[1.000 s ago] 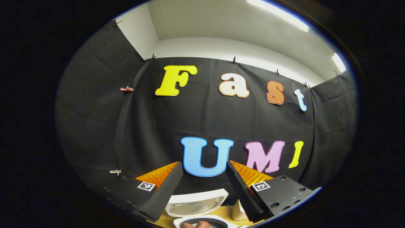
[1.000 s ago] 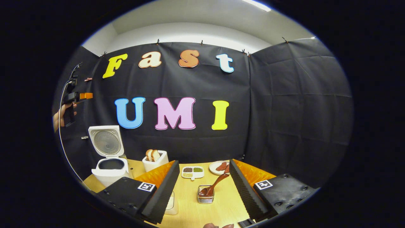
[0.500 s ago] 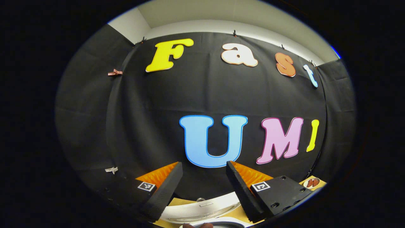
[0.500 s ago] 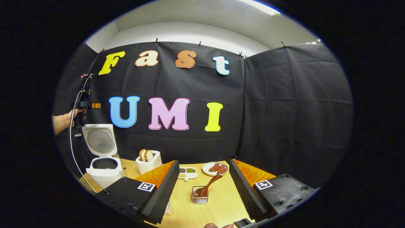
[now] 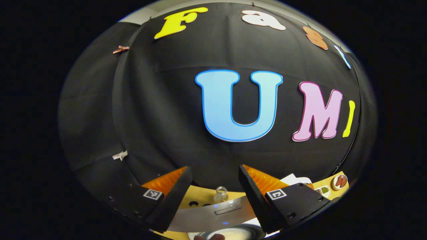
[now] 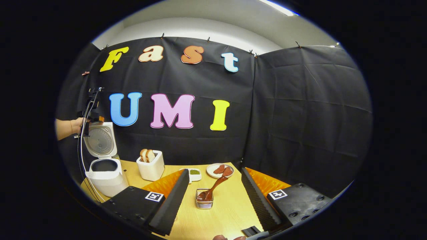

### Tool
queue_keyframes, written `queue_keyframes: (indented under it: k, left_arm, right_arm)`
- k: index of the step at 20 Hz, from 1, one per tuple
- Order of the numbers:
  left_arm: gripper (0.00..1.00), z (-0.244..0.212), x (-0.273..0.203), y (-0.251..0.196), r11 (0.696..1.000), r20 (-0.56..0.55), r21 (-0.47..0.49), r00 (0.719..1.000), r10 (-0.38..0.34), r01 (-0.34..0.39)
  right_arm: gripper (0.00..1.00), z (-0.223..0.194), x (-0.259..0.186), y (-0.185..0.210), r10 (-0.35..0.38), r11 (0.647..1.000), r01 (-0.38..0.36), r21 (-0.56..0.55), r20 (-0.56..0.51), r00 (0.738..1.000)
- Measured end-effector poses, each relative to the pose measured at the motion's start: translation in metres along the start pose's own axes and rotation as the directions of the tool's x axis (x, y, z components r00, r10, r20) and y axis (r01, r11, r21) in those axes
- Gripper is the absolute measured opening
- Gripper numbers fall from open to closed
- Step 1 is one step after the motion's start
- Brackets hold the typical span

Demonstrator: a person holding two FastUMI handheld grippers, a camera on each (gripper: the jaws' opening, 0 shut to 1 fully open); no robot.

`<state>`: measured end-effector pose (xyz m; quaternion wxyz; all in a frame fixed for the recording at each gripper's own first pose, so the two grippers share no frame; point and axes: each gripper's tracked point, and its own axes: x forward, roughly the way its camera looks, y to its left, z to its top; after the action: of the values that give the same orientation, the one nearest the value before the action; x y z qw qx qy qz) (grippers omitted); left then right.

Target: Close the left gripper, press the button to open the rice cooker; take a wooden spoon from the chopstick holder with the right hand, scoop a spoonful of rice and pour it into the rice cooker, then put the wooden spoon back into the chopstick holder.

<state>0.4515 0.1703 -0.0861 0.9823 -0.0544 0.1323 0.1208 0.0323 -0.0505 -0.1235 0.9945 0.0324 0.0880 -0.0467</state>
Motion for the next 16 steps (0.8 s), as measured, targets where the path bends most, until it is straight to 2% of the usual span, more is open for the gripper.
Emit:
queue_keyframes:
  k: [2,9,14,16]
  left_arm:
    - [0.98,-0.005,-0.009,-0.001,1.0,-0.002,0.008,1.0,0.016,-0.016]
    - [0.99,-0.04,-0.07,-0.028,1.0,-0.035,-0.008,0.999,-0.012,0.012]
    - [0.99,-0.105,-0.104,-0.036,0.999,-0.123,-0.052,0.992,0.006,-0.012]
    - [0.98,-0.135,-0.116,-0.046,0.997,-0.148,-0.08,0.989,-0.016,0.005]
  right_arm:
    - [0.98,-0.004,0.001,0.006,0.029,0.999,-0.028,0.021,-0.018,0.999]
    - [0.98,-0.01,-0.002,0.006,0.102,0.995,-0.101,0.024,-0.029,0.994]
    - [0.98,-0.008,-0.004,-0.013,0.133,0.991,-0.133,0.002,-0.026,0.991]
    - [0.98,-0.011,0.0,-0.018,0.152,0.988,-0.152,-0.012,-0.039,0.988]
